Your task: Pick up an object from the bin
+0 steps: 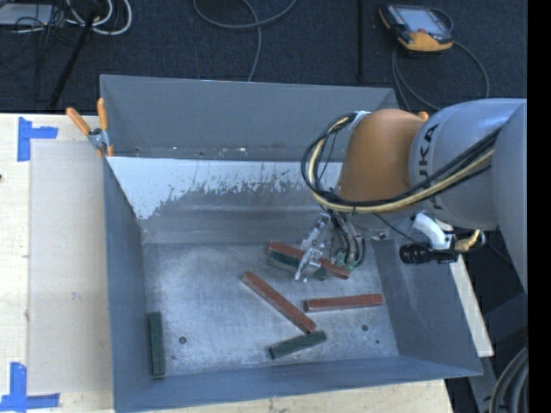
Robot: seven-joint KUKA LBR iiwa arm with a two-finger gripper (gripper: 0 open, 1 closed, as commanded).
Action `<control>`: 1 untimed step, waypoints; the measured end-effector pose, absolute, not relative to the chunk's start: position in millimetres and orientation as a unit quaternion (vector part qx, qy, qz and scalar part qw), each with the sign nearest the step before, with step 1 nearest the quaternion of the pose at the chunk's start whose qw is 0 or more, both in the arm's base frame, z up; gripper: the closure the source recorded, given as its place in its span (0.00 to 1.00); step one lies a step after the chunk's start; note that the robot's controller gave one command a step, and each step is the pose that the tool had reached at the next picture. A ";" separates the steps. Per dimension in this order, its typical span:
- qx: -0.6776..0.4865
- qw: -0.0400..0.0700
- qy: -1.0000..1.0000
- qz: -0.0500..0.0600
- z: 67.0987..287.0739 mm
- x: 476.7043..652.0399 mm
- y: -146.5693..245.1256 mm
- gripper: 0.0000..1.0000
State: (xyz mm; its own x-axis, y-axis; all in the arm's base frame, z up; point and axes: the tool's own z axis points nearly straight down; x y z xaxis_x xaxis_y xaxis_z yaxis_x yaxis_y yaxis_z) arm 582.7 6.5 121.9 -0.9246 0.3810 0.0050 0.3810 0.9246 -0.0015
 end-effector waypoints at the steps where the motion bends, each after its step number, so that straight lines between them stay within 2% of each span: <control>1: -0.194 0.005 -0.981 0.001 141.7 581.2 6.6 1.00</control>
Offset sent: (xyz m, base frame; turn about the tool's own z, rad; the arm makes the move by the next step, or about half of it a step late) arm 0.0000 0.0000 0.0431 0.0000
